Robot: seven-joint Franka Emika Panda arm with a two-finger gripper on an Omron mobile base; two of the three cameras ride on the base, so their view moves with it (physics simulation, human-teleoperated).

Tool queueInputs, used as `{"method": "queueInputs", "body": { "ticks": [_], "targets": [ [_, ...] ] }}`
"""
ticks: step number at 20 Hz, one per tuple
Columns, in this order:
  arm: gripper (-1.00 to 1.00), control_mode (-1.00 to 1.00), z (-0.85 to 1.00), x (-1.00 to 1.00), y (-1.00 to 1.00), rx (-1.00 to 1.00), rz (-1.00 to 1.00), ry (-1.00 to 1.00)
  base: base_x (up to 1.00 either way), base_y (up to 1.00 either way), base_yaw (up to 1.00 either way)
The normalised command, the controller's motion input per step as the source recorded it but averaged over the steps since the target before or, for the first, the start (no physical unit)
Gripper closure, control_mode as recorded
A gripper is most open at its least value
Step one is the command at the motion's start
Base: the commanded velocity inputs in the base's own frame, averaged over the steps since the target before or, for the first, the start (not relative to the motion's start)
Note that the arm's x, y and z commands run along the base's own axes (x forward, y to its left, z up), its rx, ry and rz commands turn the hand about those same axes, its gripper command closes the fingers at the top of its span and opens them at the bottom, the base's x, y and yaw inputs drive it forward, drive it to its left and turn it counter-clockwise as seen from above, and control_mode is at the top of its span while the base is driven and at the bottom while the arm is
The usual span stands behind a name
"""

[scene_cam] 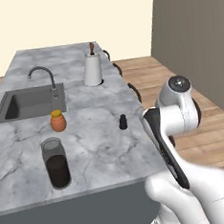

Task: Move the shaker and ketchup from the cabinet to the dining counter.

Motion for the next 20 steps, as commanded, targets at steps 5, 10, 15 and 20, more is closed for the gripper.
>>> {"method": "queueInputs", "body": {
  "ticks": [5, 10, 15, 20],
  "targets": [
    [-1.0, -1.0, 0.0, 0.0, 0.0, 0.0, 0.0, 0.0, 0.0, 0.0, 0.0],
    [-1.0, 1.0, 0.0, -0.08, 0.0, 0.0, 0.0, 0.0, -0.23, 0.0, 0.0],
    [-1.0, 1.0, 0.0, 0.0, 0.0, 0.0, 0.0, 0.0, -0.77, 0.02, 0.0],
    [-1.0, 1.0, 0.0, 0.0, 0.0, 0.0, 0.0, 0.0, -0.63, 0.14, 0.31]
  ]
}}
